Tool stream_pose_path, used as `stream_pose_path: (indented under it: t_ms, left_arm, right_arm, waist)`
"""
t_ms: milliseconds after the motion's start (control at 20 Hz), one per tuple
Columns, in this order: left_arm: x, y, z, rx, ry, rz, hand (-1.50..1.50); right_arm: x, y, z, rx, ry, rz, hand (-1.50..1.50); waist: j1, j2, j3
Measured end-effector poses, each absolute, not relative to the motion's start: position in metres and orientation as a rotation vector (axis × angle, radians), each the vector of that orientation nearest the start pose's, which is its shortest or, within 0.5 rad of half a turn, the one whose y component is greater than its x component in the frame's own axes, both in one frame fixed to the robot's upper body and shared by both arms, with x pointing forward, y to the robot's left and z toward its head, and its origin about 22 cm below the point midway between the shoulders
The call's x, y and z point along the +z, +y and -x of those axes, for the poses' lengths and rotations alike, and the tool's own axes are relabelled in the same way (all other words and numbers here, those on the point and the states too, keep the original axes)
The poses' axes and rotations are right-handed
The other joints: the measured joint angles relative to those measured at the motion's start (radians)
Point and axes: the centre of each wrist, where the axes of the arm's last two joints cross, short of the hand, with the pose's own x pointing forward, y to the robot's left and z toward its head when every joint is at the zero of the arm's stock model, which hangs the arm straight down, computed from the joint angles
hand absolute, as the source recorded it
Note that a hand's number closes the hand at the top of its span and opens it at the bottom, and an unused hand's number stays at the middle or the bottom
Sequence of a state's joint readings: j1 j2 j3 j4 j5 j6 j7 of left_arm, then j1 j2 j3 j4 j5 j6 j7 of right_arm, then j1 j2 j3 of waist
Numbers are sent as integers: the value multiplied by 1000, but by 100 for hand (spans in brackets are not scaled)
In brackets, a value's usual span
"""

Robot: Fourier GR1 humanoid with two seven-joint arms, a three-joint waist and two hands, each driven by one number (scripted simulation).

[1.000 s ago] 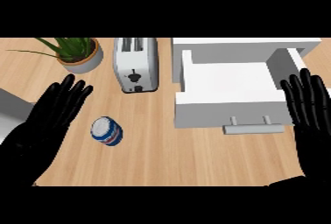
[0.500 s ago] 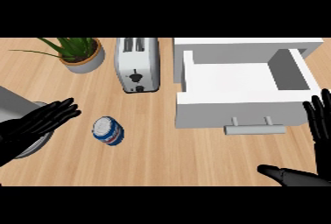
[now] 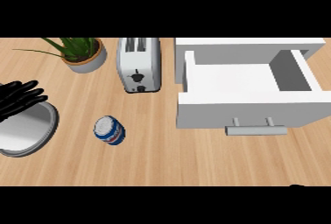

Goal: Pick up the can, place it into the drawer and close the drawer

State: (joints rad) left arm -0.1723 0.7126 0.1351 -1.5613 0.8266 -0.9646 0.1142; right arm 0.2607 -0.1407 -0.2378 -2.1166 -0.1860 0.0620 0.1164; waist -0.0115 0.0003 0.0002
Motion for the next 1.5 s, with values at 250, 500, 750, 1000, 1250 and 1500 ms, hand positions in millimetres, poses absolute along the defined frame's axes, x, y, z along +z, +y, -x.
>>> stream_pose_path:
  t_ms: [250,500,750,1000,1250,1500]
  left_arm:
    - [144,398,-279,-717,-1572,721,-150]
    - [144,398,-284,-652,-1497,771,-150]
    - [143,386,-295,-610,-1429,812,-150]
    - [131,368,-298,-588,-1371,829,-150]
    - [115,354,-302,-581,-1344,824,-150]
    - [96,335,-304,-584,-1334,816,-150]
  right_arm:
    - [95,-332,-144,-90,-1781,202,-150]
    - [93,-341,-134,-96,-1780,202,-150]
    - [91,-346,-125,-89,-1777,200,-150]
    - [89,-352,-109,-93,-1783,193,-150]
    - [88,-361,-107,-97,-1781,194,-150]
    - [90,-365,-102,-99,-1783,199,-150]
  waist:
    - [1,-1,0]
    - [2,-1,0]
    - [2,-1,0]
    - [1,-1,0]
    - [4,-1,0]
    - [4,-1,0]
